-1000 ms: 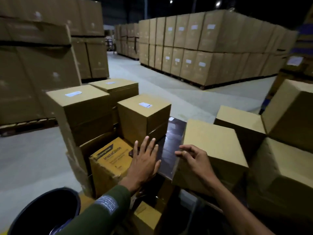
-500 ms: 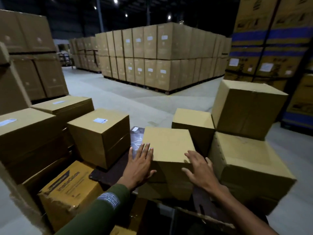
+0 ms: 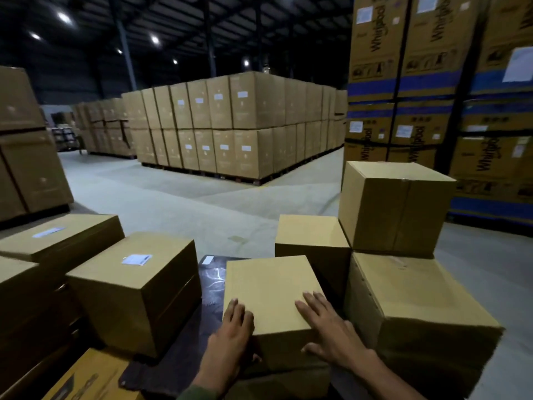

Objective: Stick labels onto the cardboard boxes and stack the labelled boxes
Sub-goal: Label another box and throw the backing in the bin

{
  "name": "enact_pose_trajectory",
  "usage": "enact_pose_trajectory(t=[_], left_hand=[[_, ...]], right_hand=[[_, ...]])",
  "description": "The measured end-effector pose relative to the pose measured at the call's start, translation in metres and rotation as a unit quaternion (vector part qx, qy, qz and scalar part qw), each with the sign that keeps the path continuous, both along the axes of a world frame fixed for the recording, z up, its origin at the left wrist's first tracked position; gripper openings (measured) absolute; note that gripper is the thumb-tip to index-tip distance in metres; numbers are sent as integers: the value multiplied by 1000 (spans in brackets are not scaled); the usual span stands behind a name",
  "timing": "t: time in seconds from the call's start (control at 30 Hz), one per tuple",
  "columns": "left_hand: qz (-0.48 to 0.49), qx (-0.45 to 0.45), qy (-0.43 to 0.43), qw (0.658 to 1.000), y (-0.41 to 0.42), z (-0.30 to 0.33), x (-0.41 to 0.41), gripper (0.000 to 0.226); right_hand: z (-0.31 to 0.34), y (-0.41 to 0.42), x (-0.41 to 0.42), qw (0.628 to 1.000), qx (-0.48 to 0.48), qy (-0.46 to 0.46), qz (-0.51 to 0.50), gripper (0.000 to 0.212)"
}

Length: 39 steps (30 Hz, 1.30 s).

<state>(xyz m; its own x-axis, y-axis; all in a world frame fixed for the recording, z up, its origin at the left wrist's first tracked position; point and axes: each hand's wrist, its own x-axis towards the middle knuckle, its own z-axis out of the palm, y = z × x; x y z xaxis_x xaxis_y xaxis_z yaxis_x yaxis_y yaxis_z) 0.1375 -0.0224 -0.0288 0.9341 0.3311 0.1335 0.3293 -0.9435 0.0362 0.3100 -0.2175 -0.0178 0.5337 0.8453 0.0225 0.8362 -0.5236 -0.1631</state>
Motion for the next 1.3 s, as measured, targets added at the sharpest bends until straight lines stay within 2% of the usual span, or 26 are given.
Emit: enact_pose_trajectory(t=[0.1, 0.17, 0.23, 0.3, 0.5, 0.53, 0.63, 0.93, 1.07, 1.3], left_hand=[[-6, 1, -32, 999, -1, -2, 1, 90], [7, -7, 12, 1000, -2, 0, 0, 96], [-2, 23, -34, 999, -4, 2, -4, 112], [-11, 17, 6, 1000, -1, -5, -8, 122], [-52, 71, -60, 994, -13, 0, -33, 106], [-51, 69, -45, 995, -15, 5, -38, 103], [-31, 87, -82, 992, -16, 22, -53, 98], [-67, 164, -194, 965, -9, 110, -79, 94], [-97, 173, -215, 956, -14, 143, -70, 95], [-164, 145, -228, 949, -65, 190, -34, 74]], right_hand=[[-2, 2, -7, 1000, -6, -19, -9, 106], [-1, 2, -14, 999, 0, -42, -12, 104], [0, -1, -21, 998, 13, -60, -9, 98], [-4, -6, -26, 996, 26, -80, 1, 95], [-5, -23, -55, 992, 56, -111, 14, 88], [-4, -25, -58, 991, 63, -115, 15, 88], [3, -26, -68, 988, 90, -128, 11, 88], [91, -27, -91, 957, 198, -212, -22, 97], [125, -43, -94, 938, 233, -253, -38, 93], [157, -100, -78, 908, 281, -301, -80, 93]])
